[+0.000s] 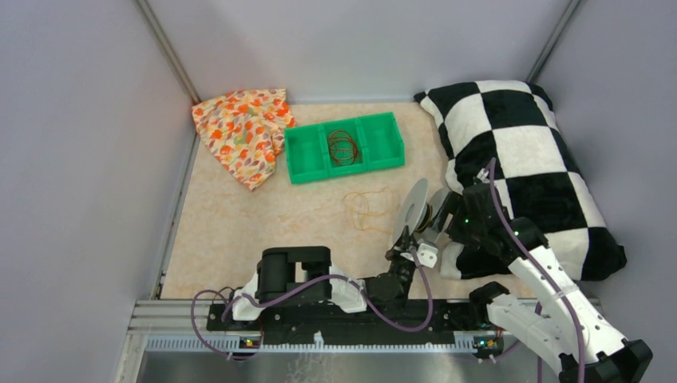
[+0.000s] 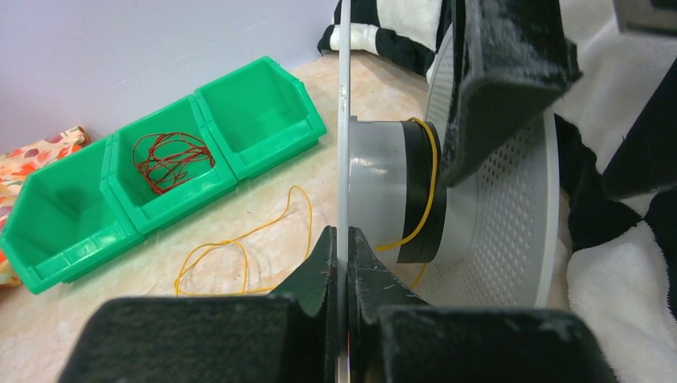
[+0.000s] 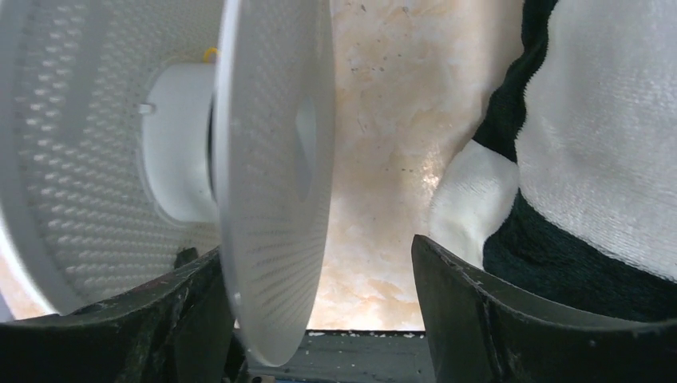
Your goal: Wrap the cables
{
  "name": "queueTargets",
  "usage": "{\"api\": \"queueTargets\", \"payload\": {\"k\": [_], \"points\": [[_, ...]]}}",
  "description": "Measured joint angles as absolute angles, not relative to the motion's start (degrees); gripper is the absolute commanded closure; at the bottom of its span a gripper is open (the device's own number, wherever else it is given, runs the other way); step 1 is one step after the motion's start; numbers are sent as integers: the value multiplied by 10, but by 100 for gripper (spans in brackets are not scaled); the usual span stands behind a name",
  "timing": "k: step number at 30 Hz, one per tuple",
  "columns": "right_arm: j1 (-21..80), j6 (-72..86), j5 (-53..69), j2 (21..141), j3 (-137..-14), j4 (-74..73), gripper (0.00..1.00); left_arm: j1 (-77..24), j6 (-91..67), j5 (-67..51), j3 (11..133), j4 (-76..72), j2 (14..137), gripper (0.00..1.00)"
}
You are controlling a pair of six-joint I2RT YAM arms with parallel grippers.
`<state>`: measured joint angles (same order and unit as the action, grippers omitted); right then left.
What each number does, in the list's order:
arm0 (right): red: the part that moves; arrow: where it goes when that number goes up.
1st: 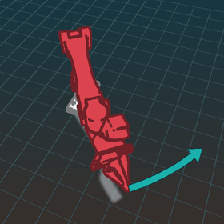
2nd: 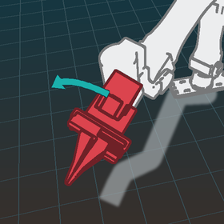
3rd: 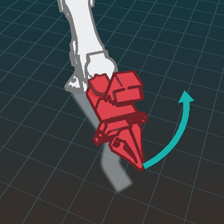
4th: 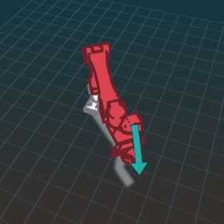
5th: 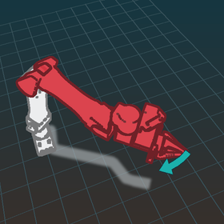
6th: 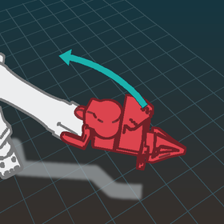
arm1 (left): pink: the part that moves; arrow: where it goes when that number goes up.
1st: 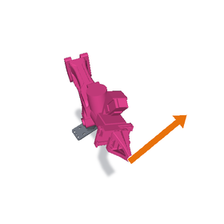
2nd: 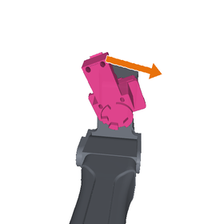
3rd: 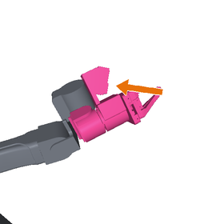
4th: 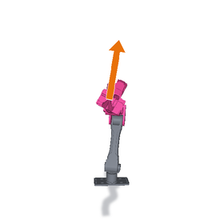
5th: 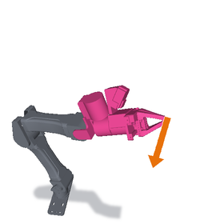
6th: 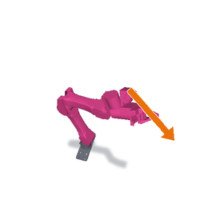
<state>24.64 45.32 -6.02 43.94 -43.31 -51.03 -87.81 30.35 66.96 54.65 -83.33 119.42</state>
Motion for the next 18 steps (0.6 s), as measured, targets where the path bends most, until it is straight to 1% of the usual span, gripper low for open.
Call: {"api": "queueTargets", "payload": {"k": [6,12,15,18], "points": [[246,457,-46,437,-446,-490,25,-878,303,669,548,-834,1195,100],[258,457,-38,471,-446,-466,25,-878,304,670,548,-834,1195,100],[260,456,-46,479,-446,-463,27,-878,308,670,552,-834,1196,100],[261,456,-60,480,-441,-465,33,-878,314,670,554,-834,1196,100]]}}
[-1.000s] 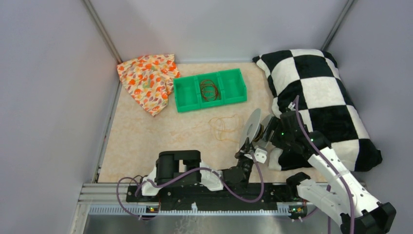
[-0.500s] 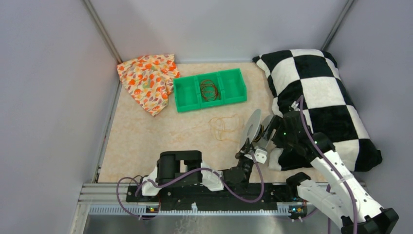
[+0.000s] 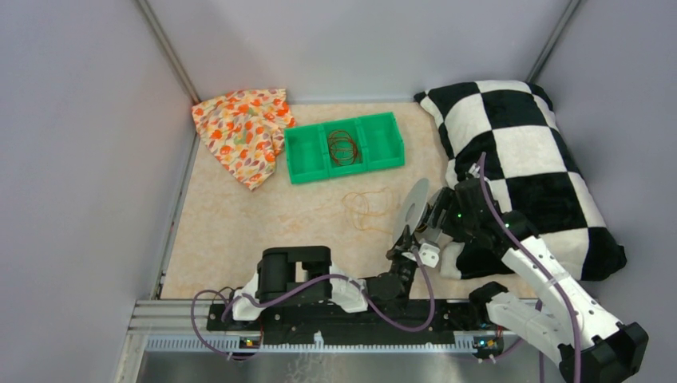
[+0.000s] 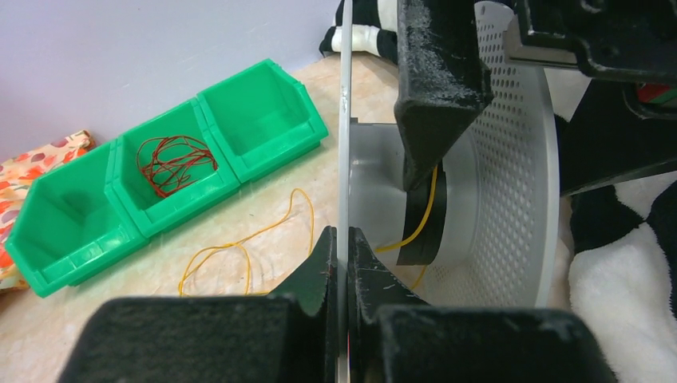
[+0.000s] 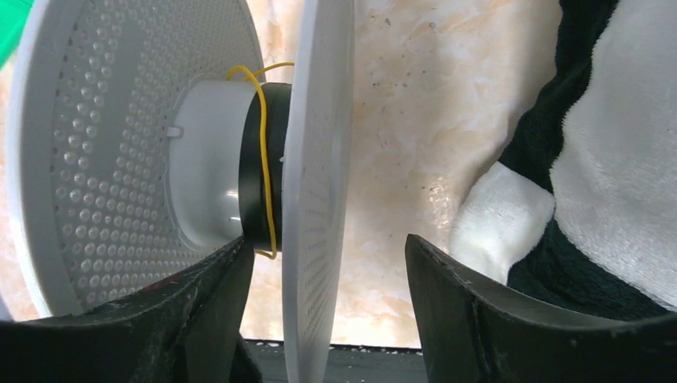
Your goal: Wrap the cables
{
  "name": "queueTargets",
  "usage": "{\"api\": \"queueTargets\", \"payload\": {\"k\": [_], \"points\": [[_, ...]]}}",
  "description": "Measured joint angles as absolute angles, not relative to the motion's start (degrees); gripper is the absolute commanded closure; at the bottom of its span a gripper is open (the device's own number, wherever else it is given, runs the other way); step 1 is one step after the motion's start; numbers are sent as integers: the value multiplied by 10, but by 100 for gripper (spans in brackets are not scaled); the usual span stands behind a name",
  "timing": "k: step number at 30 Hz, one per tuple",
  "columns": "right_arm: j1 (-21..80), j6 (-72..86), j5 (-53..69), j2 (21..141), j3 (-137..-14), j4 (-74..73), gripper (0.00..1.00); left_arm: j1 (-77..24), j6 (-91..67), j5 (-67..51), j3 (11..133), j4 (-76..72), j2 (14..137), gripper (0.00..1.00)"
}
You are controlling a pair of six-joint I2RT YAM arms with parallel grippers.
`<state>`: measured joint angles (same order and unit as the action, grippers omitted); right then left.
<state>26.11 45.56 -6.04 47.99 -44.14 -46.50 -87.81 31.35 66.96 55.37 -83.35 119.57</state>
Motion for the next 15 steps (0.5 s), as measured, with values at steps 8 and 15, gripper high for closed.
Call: {"api": "queueTargets", "payload": {"k": [8,15], "points": [[263,451,-72,480,-435,-464,54,-877,318,669,554,-832,1200,100],[265,442,-81,482,-435,-468,61,-877,325,672,555,-834,1202,100]]}}
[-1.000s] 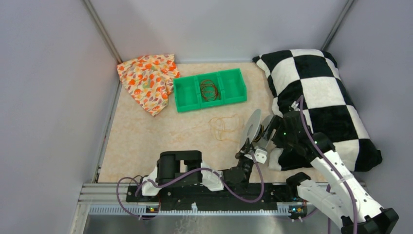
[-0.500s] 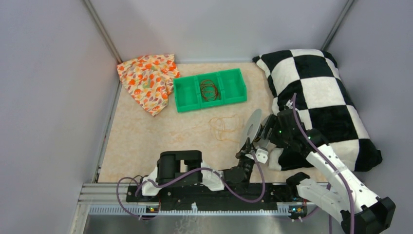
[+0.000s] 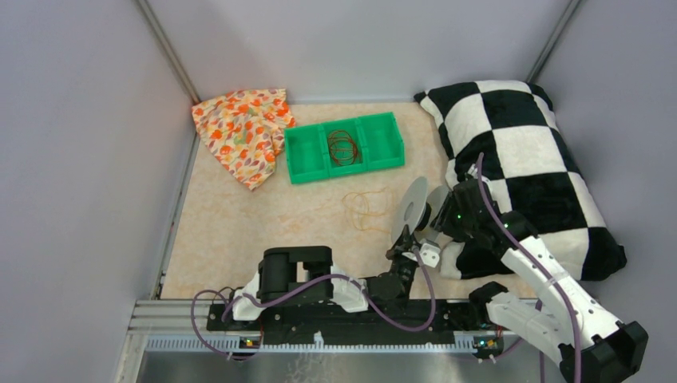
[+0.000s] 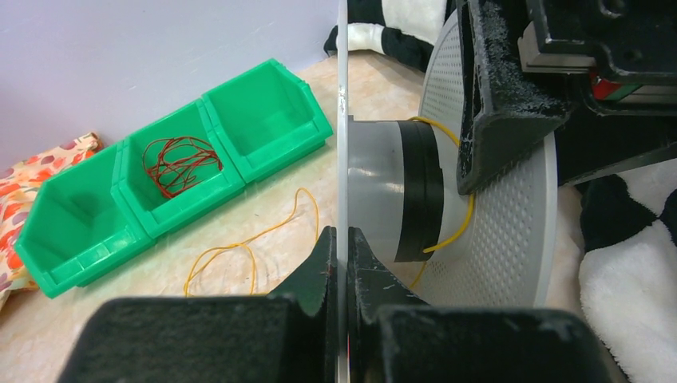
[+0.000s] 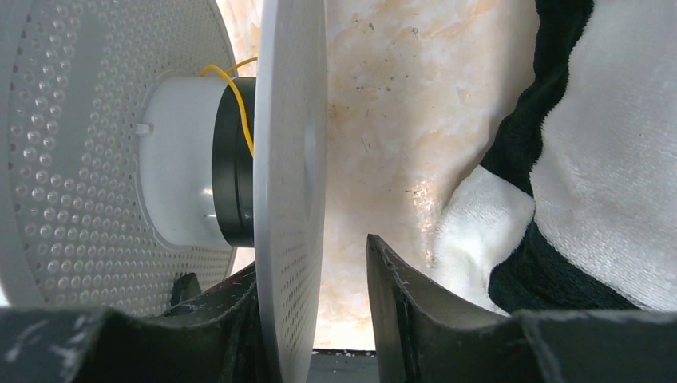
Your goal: Wrap the cables
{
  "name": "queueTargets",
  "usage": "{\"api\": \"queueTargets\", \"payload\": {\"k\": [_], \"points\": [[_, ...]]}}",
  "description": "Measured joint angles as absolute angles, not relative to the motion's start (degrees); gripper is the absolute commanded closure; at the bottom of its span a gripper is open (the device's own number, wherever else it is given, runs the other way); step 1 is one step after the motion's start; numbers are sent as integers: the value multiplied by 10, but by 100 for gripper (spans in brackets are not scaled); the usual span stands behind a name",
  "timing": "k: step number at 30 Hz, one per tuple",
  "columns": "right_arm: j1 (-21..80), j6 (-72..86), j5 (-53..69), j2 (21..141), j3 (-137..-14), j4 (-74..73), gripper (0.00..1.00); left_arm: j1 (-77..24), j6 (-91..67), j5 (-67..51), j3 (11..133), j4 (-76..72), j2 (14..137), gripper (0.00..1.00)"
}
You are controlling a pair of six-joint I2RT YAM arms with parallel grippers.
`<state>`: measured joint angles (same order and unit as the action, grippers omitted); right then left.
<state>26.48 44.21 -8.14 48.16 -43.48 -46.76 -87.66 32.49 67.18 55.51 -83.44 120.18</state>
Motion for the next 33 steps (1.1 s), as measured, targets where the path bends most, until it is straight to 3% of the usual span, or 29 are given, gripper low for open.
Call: {"api": "queueTargets", "payload": {"k": [4,33], "points": [[265,436,-85,482,-435,-469,51,-876,328,673,556,-834,1202,100],[283,427,-64,495,-418,-449,43,-874,342,685,563,-836,1205,100]]}}
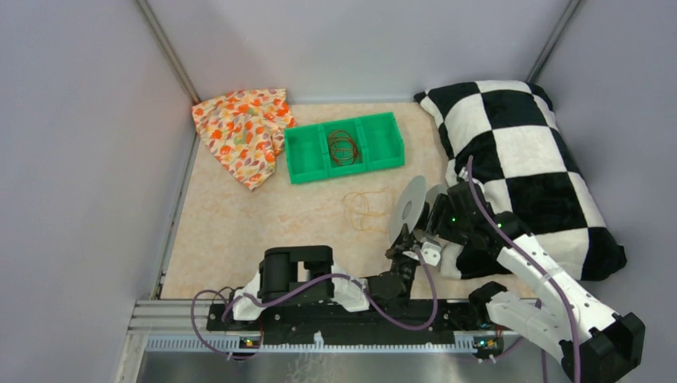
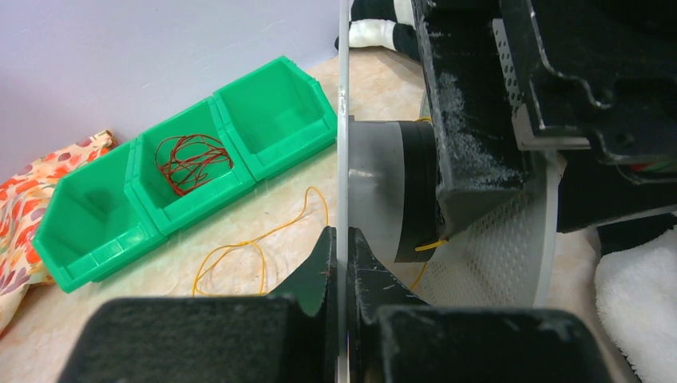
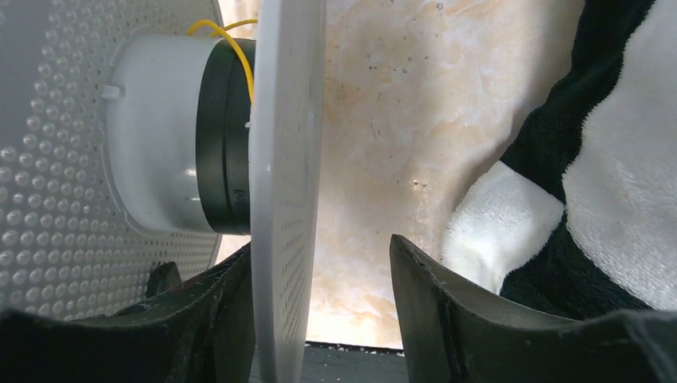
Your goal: Wrap the cables
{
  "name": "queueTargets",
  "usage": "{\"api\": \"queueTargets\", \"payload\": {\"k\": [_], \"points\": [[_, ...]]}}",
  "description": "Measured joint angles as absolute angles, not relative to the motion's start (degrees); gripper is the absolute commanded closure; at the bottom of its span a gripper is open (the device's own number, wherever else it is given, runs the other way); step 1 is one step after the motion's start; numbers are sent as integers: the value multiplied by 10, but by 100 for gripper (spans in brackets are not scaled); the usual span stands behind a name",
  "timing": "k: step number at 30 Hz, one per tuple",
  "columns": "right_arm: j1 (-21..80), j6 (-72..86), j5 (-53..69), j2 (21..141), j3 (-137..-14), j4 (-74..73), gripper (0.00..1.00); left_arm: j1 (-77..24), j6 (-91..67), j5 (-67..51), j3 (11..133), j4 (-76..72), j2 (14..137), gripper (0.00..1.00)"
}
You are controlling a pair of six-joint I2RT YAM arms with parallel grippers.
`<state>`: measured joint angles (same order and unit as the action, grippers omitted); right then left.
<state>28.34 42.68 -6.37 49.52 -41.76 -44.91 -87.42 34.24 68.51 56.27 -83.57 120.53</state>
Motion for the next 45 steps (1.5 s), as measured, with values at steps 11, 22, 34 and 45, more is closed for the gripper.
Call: {"api": "queueTargets", "payload": {"k": [11,22,34,45], "points": [[288,427,-89,499,-408,-455,51,-874,342,685,564,-835,1206,100],[291,442,-108,476,-408,-463,52,-874,342,678,564,-835,1206,100],[291,453,-116,470,-408,-441,50,-874,345,690,564,-835,1206,100],[291,455,-142,469,-417,-451,50,-874,352,689,572,-835,1211,100]]}}
